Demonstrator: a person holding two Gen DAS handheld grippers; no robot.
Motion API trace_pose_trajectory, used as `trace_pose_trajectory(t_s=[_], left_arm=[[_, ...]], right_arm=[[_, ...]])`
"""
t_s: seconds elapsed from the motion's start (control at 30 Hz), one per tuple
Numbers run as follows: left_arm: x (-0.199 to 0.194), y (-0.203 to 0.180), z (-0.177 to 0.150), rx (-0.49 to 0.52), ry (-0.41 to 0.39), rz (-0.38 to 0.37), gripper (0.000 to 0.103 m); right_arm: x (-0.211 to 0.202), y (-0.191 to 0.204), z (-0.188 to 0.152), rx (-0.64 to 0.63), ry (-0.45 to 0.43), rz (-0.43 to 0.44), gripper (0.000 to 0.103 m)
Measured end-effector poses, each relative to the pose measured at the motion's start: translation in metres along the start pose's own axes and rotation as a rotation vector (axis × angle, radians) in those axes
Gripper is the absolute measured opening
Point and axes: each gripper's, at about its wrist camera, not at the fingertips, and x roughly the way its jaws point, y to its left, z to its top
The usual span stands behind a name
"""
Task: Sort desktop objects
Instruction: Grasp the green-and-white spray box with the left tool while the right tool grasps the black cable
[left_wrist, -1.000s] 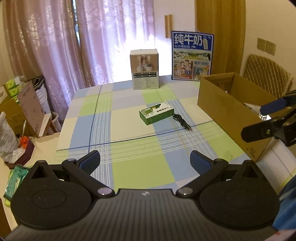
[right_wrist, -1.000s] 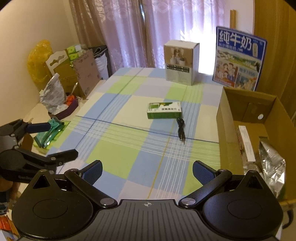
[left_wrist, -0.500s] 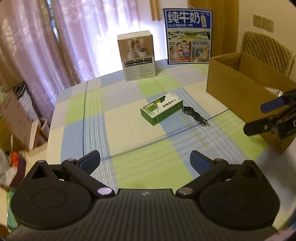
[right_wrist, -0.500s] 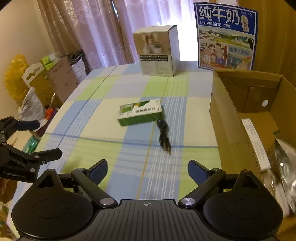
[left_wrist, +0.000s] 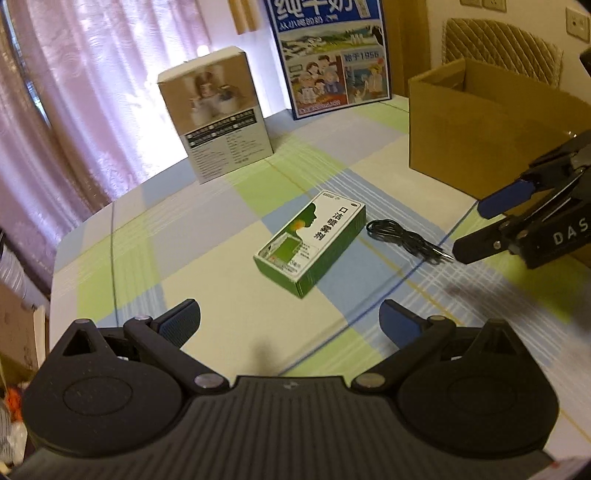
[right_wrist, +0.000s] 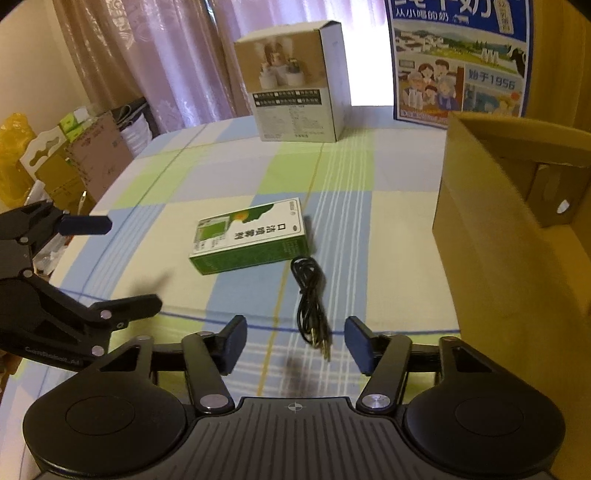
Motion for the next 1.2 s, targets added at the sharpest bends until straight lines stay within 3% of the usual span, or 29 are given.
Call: trace_pose_trajectory(t_s=[0.37,0.63,0.83,1.0,1.17,1.2], left_arm=[[0.056,0.005,0.023,0.084,-0.01,-0.039,0.101],[0.087,0.011,0.031,0.107,-0.017,-0.072,0.101],[0.111,0.012,0.035,0.144,0.002,-0.094,0.1],[0.116,0.014,0.034,0.112,0.035,-0.123,0.079],[0.096,0.013,0.023,-0.033,0.037,-0.107,0.053],[0.09,0.011,0.019,-0.07,0.041,-0.101,0.051]], right_arm=[[0.043,-0.003,-0.002,-0.047,-0.004,-0.05,0.035],[0.05,-0.007,-0.005,-0.063,-0.029,-0.07,0.014],[0.051,-0.007,-0.006,-0.075,-0.039,-0.07,0.014],[0.05,-0.01,-0.006,-0.054,-0.034,-0.056,0.013],[0.042,-0.011,-0.012,-0.033,-0.005,-0.039,0.012],[0.039,-0.011,-0.015,-0.031,0.004,-0.036,0.012]])
